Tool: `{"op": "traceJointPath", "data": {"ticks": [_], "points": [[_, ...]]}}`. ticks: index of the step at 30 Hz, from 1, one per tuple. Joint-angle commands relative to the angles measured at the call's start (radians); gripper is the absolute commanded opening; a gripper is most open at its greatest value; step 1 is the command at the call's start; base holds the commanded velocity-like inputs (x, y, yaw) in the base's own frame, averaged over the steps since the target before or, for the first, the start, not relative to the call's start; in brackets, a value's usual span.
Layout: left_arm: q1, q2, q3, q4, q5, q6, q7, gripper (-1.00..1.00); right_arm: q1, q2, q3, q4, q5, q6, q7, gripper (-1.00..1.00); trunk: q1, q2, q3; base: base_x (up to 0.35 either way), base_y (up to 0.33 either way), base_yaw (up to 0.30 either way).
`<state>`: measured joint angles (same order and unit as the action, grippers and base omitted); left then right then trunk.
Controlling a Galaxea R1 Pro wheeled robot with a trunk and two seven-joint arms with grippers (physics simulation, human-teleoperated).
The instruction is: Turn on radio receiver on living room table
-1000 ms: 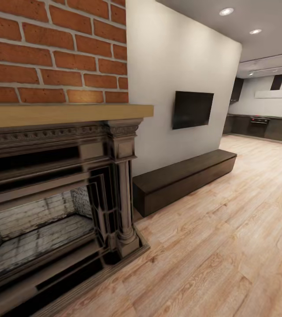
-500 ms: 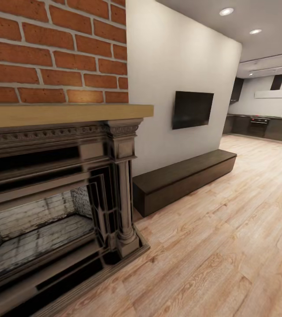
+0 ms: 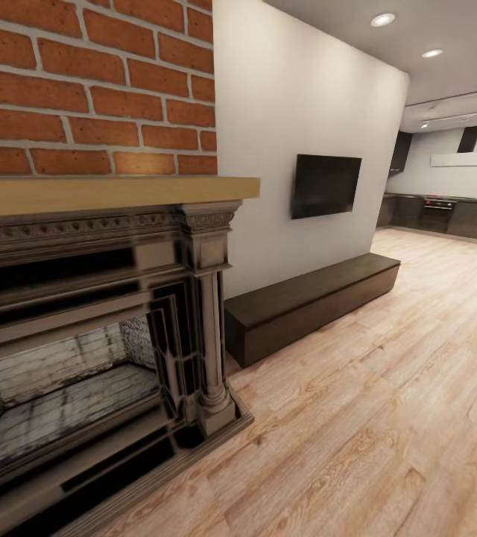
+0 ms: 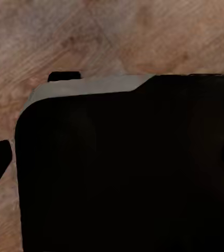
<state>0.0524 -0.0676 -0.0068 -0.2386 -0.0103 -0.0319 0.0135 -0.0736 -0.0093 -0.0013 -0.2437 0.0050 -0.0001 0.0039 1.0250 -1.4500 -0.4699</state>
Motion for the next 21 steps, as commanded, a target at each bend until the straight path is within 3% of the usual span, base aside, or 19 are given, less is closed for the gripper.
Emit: {"op": "traceJointPath", "data": {"ticks": [1, 9, 21], "points": [[0.000, 0.002, 0.000, -0.217, 0.000, 0.001, 0.000, 1.00, 0.005, -0.003, 0.000, -0.013, 0.000, 0.000, 0.000, 1.00, 0.000, 0.000, 0.000, 0.000, 0.000, 0.000], [0.000, 0.005, 0.000, -0.283, 0.003, -0.008, -0.001, 1.00, 0.005, -0.009, 0.001, -0.041, 0.002, -0.011, 0.001, 1.00, 0.000, 0.000, 0.000, 0.000, 0.000, 0.000], [0.000, 0.008, 0.001, -0.295, 0.003, -0.009, 0.000, 1.00, 0.005, -0.009, 0.003, -0.052, 0.027, -0.059, 0.000, 1.00, 0.000, 0.000, 0.000, 0.000, 0.000, -0.011]]}}
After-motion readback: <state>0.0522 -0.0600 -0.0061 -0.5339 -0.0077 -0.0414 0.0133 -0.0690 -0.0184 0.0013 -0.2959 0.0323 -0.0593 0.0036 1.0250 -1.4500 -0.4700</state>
